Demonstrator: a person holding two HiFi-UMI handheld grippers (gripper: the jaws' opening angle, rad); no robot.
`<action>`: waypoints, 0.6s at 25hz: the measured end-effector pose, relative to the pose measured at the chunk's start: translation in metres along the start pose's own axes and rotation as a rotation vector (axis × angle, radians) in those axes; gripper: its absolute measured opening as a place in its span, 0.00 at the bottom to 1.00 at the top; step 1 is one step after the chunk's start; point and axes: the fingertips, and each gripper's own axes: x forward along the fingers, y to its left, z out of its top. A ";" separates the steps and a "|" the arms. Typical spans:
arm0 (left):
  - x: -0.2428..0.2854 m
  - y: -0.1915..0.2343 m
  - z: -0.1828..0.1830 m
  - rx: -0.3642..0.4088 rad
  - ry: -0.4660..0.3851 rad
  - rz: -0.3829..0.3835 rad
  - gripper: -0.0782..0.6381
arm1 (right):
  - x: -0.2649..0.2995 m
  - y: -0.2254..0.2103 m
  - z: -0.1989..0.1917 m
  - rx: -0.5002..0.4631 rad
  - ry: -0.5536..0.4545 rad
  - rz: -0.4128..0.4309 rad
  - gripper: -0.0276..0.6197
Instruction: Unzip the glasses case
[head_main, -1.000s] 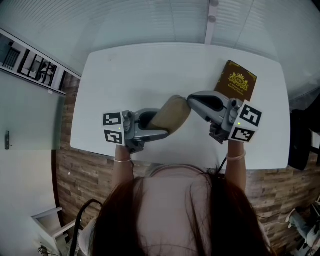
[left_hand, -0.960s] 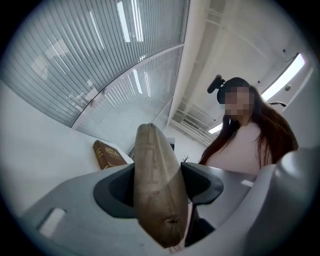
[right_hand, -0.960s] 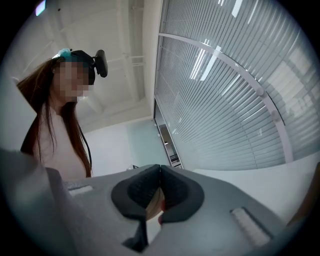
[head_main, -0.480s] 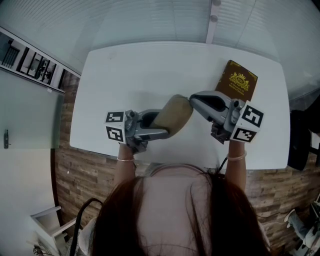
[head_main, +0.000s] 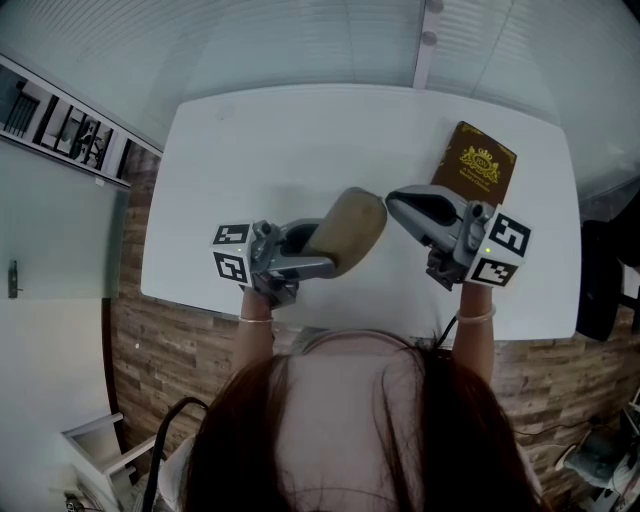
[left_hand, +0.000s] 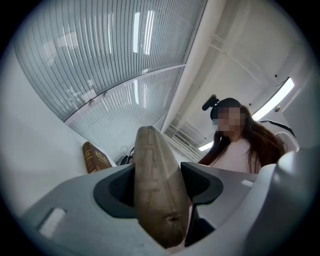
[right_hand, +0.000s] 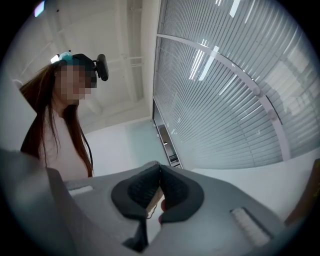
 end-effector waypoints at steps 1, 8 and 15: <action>-0.001 -0.001 0.002 -0.002 -0.014 -0.004 0.50 | 0.000 0.000 0.000 0.002 0.001 0.000 0.05; -0.004 0.001 0.008 0.001 -0.042 0.000 0.50 | 0.001 -0.003 -0.001 0.016 -0.006 -0.010 0.05; -0.006 0.000 0.014 0.003 -0.098 -0.005 0.50 | 0.002 -0.003 0.001 0.026 -0.041 -0.023 0.05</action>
